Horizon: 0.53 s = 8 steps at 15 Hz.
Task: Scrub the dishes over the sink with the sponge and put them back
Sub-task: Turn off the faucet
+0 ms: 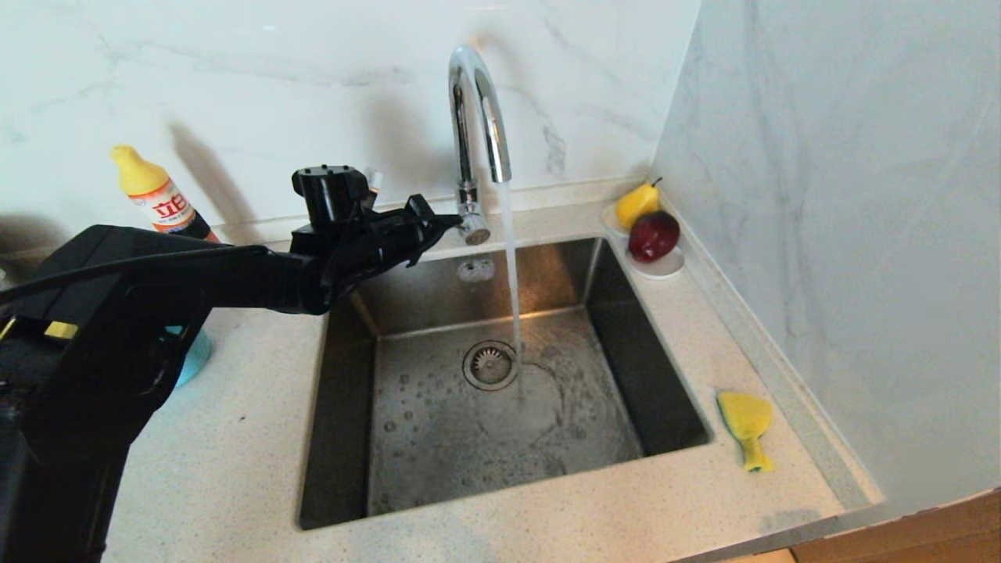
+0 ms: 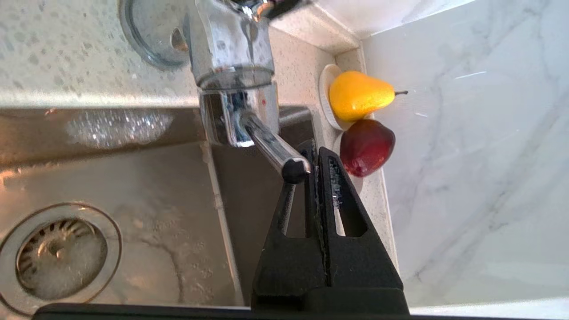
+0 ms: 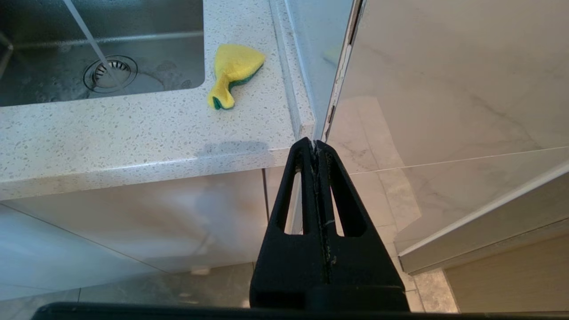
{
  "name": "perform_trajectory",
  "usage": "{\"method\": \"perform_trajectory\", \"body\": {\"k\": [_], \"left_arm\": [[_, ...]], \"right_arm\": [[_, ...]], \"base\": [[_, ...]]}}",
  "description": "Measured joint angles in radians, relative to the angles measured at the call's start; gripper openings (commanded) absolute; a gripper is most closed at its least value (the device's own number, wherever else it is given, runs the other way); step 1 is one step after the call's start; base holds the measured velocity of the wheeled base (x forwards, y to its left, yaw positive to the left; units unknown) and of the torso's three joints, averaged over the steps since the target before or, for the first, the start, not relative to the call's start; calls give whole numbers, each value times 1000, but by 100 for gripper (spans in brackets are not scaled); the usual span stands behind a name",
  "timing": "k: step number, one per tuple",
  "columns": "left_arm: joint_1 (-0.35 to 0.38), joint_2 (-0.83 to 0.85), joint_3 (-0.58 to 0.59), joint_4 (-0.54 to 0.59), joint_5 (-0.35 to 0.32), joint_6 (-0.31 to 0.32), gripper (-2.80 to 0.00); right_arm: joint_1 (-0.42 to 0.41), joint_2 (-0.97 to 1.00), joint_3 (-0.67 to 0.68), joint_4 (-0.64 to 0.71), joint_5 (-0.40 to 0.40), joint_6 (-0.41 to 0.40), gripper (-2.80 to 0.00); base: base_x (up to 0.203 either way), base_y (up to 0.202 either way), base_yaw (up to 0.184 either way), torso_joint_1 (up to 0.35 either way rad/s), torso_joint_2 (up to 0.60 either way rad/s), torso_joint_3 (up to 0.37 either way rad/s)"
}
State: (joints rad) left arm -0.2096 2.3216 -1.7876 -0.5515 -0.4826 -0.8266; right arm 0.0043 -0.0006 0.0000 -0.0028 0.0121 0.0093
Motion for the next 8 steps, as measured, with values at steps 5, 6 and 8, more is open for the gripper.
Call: {"method": "perform_trajectory", "body": {"k": [5, 6, 8], "left_arm": [[2, 27, -28, 1, 15, -2, -280], [3, 30, -29, 1, 18, -1, -280], [10, 33, -39, 1, 21, -7, -280]], "right_arm": [[0, 0, 0, 0, 0, 0, -280], [0, 0, 0, 0, 0, 0, -280], [0, 0, 0, 0, 0, 0, -280]], "base": [[0, 0, 0, 0, 0, 0], [0, 0, 0, 0, 0, 0], [0, 0, 0, 0, 0, 0]]}}
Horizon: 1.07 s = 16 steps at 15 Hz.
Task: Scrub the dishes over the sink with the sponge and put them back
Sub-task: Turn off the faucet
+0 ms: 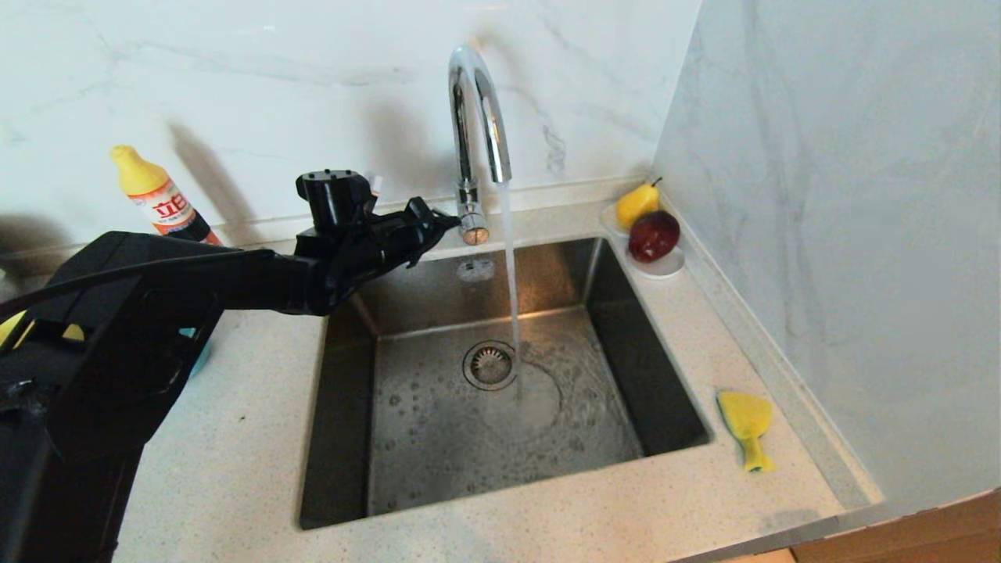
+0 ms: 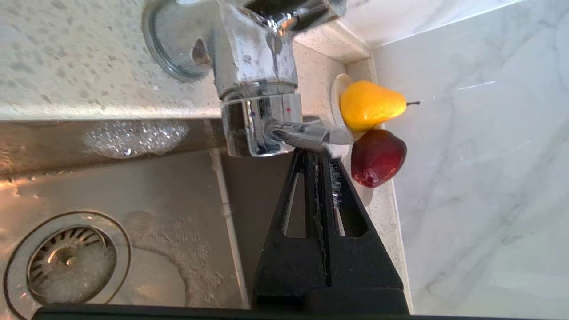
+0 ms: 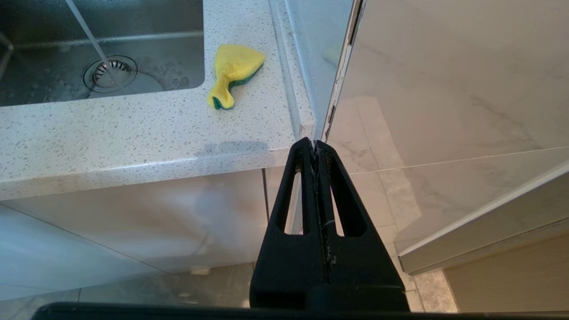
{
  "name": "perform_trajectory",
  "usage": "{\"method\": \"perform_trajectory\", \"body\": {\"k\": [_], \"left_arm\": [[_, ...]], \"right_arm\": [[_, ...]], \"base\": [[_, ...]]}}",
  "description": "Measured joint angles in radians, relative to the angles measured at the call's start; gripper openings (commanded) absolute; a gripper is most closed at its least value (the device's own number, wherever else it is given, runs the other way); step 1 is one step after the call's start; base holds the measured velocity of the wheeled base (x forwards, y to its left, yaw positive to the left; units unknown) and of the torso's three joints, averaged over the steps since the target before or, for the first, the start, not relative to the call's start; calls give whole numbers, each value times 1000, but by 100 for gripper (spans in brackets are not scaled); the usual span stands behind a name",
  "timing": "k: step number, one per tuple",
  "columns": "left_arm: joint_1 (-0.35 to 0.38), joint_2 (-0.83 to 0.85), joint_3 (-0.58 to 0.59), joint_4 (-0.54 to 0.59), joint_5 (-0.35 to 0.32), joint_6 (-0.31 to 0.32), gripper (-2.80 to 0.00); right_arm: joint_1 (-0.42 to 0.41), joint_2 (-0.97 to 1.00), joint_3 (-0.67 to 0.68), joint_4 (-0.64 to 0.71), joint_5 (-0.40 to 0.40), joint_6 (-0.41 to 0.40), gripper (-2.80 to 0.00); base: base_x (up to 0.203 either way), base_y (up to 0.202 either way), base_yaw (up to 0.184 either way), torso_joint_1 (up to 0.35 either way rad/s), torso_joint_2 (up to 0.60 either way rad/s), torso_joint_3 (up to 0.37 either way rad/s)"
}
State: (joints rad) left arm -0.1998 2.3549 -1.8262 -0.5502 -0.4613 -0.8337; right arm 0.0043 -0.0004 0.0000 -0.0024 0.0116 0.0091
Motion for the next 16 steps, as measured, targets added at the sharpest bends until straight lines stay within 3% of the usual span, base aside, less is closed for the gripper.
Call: {"method": "perform_trajectory", "body": {"k": [2, 9, 12, 16], "left_arm": [[14, 3, -21, 5, 1, -26, -280], [28, 5, -37, 11, 4, -30, -280], [29, -56, 48, 7, 5, -30, -280], [13, -267, 264, -13, 0, -24, -280]], "right_arm": [[0, 0, 0, -1, 0, 0, -280], [0, 0, 0, 0, 0, 0, -280], [0, 0, 0, 0, 0, 0, -280], [0, 0, 0, 0, 0, 0, -280]], "base": [[0, 0, 0, 0, 0, 0], [0, 0, 0, 0, 0, 0], [0, 0, 0, 0, 0, 0], [0, 0, 0, 0, 0, 0]]}}
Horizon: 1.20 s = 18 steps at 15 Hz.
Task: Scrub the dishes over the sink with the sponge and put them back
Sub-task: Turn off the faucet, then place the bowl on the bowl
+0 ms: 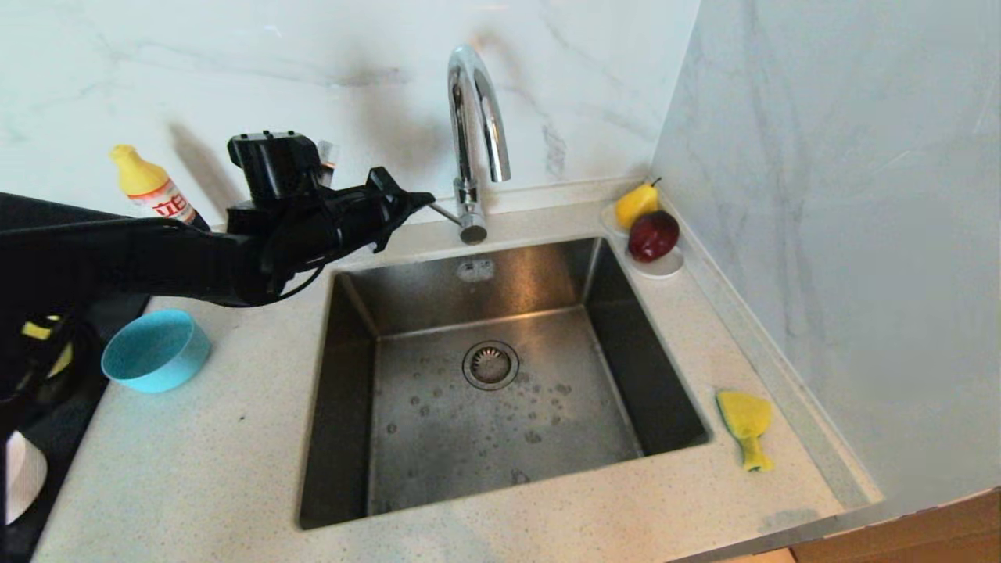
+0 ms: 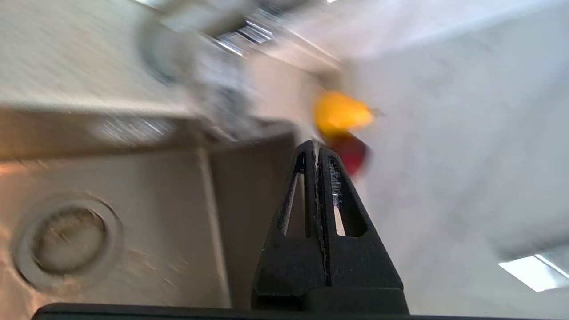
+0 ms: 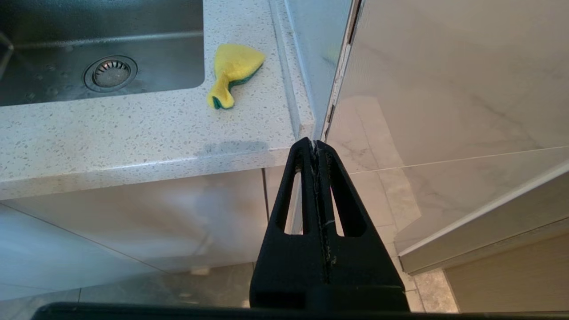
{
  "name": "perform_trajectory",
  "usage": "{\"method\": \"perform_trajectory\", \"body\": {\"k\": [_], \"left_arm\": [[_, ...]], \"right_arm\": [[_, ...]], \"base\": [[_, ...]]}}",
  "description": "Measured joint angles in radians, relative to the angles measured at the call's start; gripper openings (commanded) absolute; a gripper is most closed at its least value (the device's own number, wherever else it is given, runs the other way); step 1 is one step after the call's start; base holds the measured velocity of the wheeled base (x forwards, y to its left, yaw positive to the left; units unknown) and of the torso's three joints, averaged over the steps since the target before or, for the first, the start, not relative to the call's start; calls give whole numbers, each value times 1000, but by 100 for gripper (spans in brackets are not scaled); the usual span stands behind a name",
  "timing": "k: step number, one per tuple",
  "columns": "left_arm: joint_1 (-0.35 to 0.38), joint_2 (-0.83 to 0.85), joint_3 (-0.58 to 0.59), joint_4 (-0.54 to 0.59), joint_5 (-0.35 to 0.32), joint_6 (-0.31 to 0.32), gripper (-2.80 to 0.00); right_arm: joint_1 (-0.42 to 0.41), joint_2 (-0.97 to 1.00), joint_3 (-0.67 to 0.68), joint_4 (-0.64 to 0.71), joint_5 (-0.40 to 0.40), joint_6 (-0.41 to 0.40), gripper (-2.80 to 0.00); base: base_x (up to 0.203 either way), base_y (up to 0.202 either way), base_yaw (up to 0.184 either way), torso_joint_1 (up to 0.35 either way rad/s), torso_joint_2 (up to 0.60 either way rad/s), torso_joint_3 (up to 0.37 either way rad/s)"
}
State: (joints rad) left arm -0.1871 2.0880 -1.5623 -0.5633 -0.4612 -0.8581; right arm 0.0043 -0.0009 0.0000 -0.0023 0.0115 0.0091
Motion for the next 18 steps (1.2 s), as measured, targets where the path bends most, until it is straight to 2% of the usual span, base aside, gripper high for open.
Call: {"method": "perform_trajectory", "body": {"k": [2, 4, 6, 7, 9, 11, 14, 16, 18], "left_arm": [[-4, -141, 126, -6, 2, 17, -280], [-2, -294, 247, 24, 11, 74, -280], [7, -446, 369, 110, 78, 202, -280], [10, -511, 426, 158, 153, 287, -280], [13, -642, 527, 224, 363, 466, -280], [15, -757, 585, 293, 544, 581, -280], [16, -917, 620, 489, 817, 653, -280], [16, -1017, 630, 640, 975, 706, -280], [16, -1084, 641, 737, 1124, 765, -280]], "right_arm": [[0, 0, 0, 0, 0, 0, -280], [0, 0, 0, 0, 0, 0, -280], [0, 0, 0, 0, 0, 0, -280], [0, 0, 0, 0, 0, 0, -280], [0, 0, 0, 0, 0, 0, -280], [0, 0, 0, 0, 1, 0, -280], [0, 0, 0, 0, 0, 0, -280], [0, 0, 0, -1, 0, 0, -280], [0, 0, 0, 0, 0, 0, -280]], "base": [[0, 0, 0, 0, 0, 0], [0, 0, 0, 0, 0, 0], [0, 0, 0, 0, 0, 0], [0, 0, 0, 0, 0, 0], [0, 0, 0, 0, 0, 0], [0, 0, 0, 0, 0, 0], [0, 0, 0, 0, 0, 0], [0, 0, 0, 0, 0, 0], [0, 0, 0, 0, 0, 0]]}}
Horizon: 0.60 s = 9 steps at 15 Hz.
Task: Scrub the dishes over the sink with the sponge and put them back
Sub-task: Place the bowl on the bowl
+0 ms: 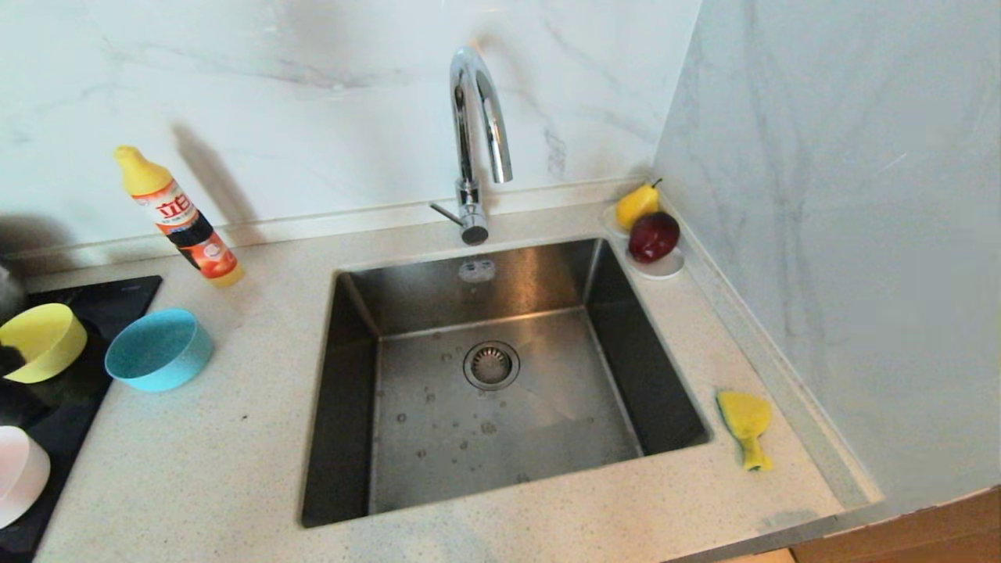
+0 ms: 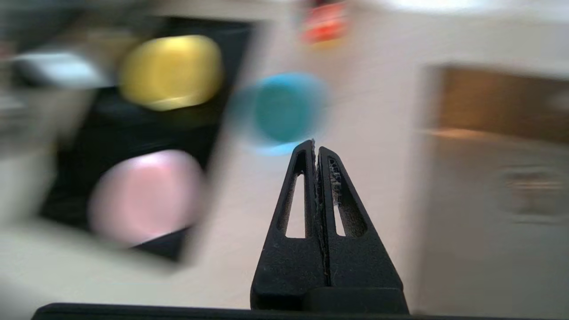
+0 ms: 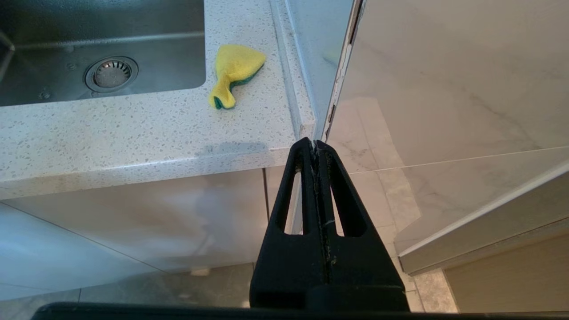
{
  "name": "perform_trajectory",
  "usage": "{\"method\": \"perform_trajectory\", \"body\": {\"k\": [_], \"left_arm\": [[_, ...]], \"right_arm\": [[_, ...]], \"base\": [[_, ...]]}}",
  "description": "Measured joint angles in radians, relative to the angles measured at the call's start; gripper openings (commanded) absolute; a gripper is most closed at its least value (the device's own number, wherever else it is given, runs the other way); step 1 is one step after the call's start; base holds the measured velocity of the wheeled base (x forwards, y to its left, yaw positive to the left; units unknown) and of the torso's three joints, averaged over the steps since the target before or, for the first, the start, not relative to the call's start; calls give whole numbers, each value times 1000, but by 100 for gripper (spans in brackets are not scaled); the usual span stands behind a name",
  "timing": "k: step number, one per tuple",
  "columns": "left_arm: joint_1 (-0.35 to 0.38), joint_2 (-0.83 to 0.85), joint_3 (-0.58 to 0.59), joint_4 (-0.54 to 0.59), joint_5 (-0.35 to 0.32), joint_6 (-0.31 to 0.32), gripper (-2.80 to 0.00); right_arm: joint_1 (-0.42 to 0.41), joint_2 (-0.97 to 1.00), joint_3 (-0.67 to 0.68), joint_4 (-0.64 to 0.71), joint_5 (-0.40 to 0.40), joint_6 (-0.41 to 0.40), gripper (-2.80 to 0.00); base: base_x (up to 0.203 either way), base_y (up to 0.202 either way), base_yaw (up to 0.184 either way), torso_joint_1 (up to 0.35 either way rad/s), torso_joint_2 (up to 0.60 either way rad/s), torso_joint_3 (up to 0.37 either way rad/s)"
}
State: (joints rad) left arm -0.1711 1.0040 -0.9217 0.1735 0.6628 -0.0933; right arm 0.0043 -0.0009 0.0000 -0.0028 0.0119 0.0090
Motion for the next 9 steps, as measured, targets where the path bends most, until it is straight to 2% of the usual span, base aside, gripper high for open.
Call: {"method": "perform_trajectory", "body": {"k": [1, 3, 5, 7, 9], "left_arm": [[1, -14, 1, 7, 61, 20, -280], [9, 2, -12, 16, 96, 27, -280], [53, 63, -38, 17, 94, 29, -280], [140, 150, -79, 19, 81, 30, -280], [248, 224, -117, 25, 14, 31, -280]], "right_arm": [[0, 0, 0, 0, 0, 0, -280], [0, 0, 0, 0, 0, 0, -280], [0, 0, 0, 0, 0, 1, -280], [0, 0, 0, 0, 0, 0, -280], [0, 0, 0, 0, 0, 0, -280]], "base": [[0, 0, 0, 0, 0, 0], [0, 0, 0, 0, 0, 0], [0, 0, 0, 0, 0, 0], [0, 0, 0, 0, 0, 0], [0, 0, 0, 0, 0, 0]]}}
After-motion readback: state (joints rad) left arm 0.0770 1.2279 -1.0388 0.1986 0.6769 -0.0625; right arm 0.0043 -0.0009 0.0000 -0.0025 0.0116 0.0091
